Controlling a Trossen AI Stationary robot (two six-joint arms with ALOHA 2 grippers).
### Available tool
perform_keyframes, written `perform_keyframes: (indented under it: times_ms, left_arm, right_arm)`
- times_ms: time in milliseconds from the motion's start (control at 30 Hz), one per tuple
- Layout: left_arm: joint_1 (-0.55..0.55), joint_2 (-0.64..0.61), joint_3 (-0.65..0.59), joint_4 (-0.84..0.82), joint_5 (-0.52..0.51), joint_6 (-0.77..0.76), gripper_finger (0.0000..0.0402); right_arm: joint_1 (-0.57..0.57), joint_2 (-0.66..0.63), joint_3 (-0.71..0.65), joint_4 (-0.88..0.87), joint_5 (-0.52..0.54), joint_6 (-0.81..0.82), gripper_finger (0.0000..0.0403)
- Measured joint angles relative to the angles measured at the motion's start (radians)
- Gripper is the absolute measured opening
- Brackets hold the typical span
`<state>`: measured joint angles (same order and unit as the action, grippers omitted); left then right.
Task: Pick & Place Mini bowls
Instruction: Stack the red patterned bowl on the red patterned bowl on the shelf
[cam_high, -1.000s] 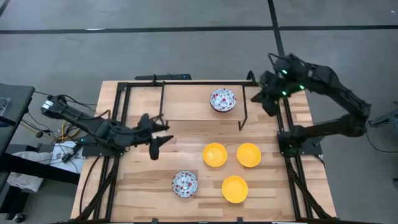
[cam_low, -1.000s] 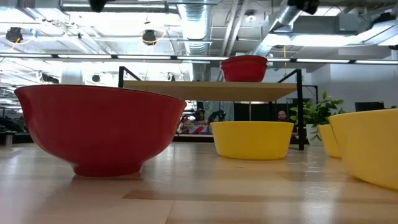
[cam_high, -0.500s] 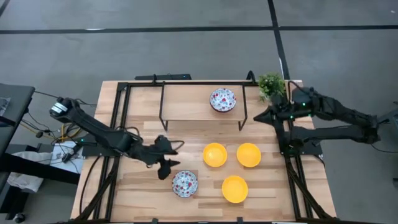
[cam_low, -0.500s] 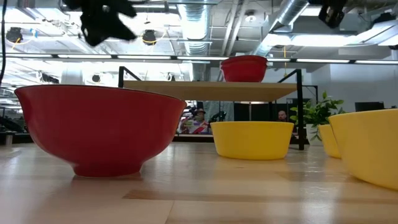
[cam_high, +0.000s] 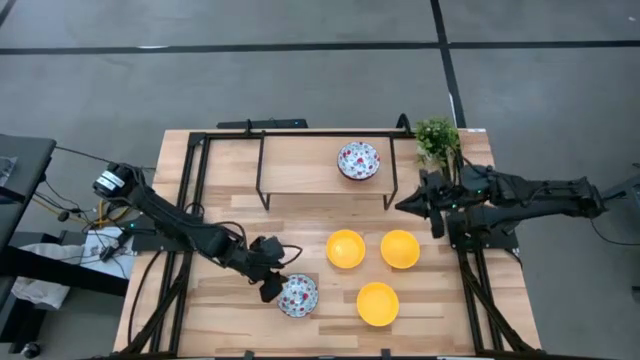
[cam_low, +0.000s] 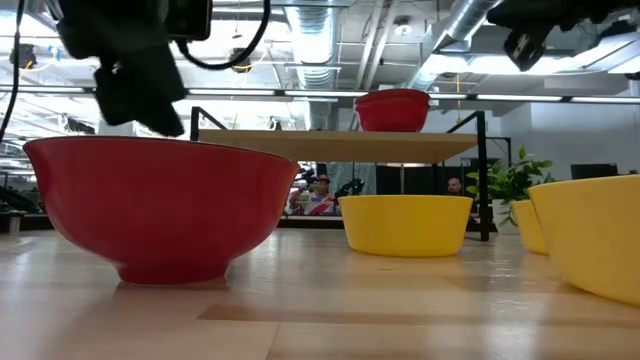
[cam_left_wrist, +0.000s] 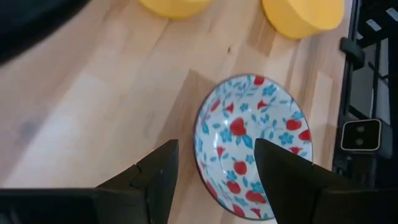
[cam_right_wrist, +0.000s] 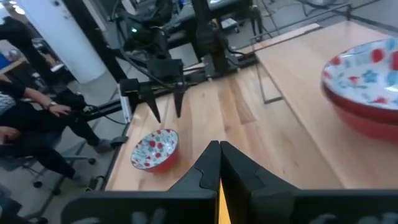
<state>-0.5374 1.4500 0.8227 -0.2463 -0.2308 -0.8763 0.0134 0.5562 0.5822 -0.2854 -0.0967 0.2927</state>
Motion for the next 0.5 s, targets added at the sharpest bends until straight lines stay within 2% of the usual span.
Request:
perform_keyframes:
  times_ms: [167,500]
  left_arm:
    - [-0.017,0.031,0.000,-0.007,0.034,-0.089,0.0209]
    - [-0.015,0.044,-0.001,-0.053,0.046,-0.243,0.0209]
  right_arm:
    - [0.023,0.001,-0.063,0.082,0.000,0.022,0.0000]
    - [0.051,0.000,-0.066,0.101,-0.001,0.022,0.0000]
